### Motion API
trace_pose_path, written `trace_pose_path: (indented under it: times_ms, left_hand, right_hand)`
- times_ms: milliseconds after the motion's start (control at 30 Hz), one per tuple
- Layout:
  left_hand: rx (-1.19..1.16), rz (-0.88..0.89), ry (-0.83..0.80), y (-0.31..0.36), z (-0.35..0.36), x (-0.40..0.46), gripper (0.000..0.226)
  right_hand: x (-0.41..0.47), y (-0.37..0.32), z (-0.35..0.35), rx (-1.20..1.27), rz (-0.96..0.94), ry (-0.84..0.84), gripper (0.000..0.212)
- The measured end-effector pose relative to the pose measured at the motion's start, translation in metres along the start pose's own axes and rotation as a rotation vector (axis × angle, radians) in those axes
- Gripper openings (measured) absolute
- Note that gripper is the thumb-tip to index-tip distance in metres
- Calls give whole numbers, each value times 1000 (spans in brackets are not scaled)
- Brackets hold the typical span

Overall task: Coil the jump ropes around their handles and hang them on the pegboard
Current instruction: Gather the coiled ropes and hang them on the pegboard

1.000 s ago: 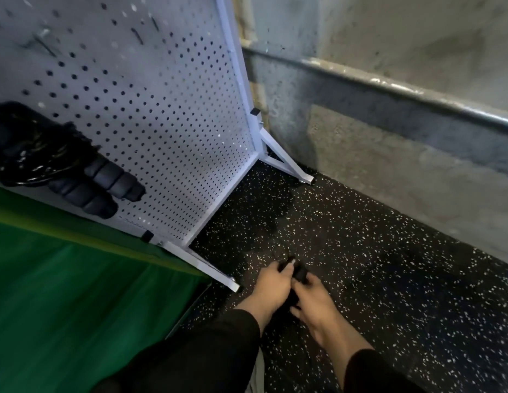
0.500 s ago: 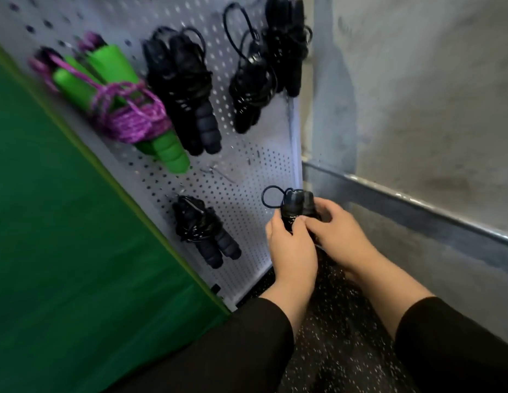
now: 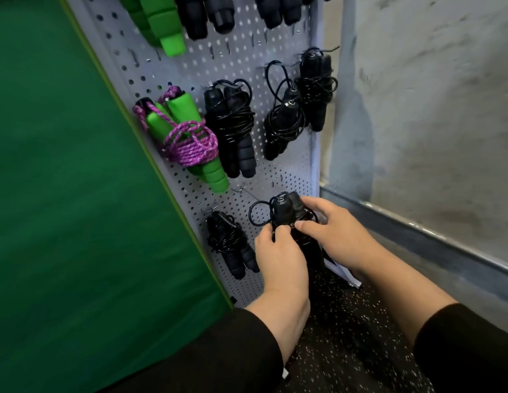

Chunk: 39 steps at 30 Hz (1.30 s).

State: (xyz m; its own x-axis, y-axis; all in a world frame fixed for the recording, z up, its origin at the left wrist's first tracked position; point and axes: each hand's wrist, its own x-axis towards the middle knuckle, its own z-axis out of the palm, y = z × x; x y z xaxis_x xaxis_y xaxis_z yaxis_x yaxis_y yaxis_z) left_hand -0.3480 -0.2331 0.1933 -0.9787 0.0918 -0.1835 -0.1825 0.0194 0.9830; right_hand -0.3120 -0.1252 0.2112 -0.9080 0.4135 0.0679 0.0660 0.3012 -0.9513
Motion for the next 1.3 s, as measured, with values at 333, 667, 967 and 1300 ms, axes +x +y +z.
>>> trace_pose_path:
  times_ms: [333,667,967,1300]
  left_hand:
    - [-48,-12,84,-7,-6,8,51]
    - [-65,-40,129,-8,-8,20,58]
    - [-28,-28,79,-5,-4,36,55]
    - [-150,-130,94,3,-2,48,54]
  right_hand:
    - [16,15,23,8,12,-40,43]
    - [25,20,34,17,14,-48,44]
    - [41,12,44,-19,7,-46,56]
    - [63,17,65,-40,-18,-40,71]
